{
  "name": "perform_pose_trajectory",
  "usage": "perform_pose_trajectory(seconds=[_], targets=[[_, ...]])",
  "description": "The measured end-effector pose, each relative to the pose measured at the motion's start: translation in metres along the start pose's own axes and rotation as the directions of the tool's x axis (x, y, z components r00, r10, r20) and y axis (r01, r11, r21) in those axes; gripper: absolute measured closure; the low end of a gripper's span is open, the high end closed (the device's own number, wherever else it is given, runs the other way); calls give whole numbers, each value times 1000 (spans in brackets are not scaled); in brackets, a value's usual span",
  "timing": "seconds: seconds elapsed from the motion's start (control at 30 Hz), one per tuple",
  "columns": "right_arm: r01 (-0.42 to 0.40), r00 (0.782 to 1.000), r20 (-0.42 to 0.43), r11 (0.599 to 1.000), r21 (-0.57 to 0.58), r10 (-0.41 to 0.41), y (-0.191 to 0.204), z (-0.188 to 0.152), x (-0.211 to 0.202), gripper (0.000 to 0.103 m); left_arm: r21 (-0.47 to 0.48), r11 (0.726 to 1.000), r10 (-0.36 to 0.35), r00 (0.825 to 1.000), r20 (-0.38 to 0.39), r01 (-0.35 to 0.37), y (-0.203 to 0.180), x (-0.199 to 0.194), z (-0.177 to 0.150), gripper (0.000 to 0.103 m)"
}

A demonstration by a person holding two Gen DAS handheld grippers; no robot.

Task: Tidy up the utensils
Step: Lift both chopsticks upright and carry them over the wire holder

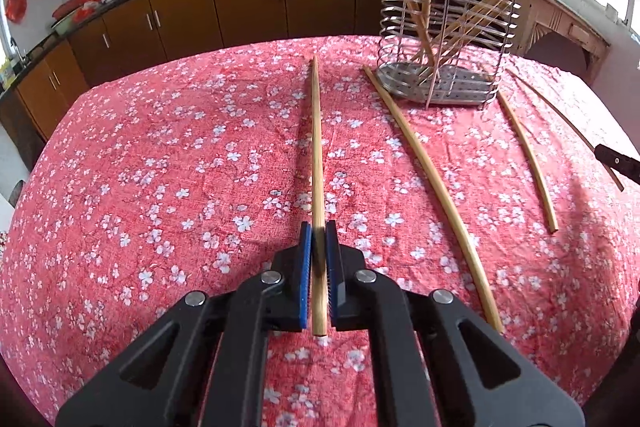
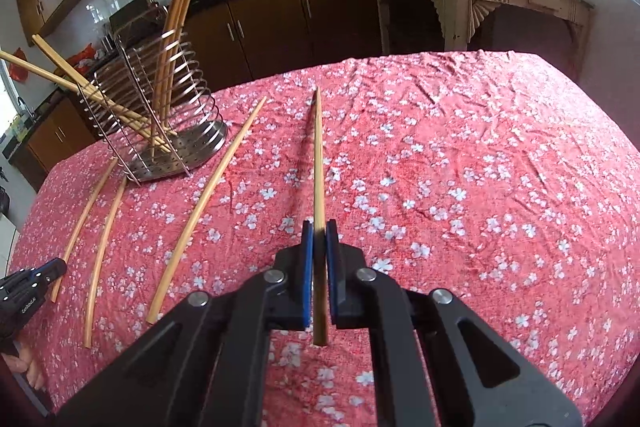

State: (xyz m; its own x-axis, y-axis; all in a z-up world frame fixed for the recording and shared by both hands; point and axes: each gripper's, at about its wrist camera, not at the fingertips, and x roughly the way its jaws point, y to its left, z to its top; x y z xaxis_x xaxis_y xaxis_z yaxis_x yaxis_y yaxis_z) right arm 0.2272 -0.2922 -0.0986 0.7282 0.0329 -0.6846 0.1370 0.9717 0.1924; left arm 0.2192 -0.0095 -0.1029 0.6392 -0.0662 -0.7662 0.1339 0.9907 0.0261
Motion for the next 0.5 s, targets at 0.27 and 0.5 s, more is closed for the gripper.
perform_pose_trajectory(seconds=[0.27, 0.5], targets=[[-34, 982, 189, 999, 11, 31, -2, 21, -48, 96, -24, 998, -46, 987, 152, 50, 5, -55, 12, 96], [-79, 945, 319, 997, 26, 67, 4, 37, -76, 96, -88, 991, -72, 949, 305, 103, 14, -91, 36, 96]])
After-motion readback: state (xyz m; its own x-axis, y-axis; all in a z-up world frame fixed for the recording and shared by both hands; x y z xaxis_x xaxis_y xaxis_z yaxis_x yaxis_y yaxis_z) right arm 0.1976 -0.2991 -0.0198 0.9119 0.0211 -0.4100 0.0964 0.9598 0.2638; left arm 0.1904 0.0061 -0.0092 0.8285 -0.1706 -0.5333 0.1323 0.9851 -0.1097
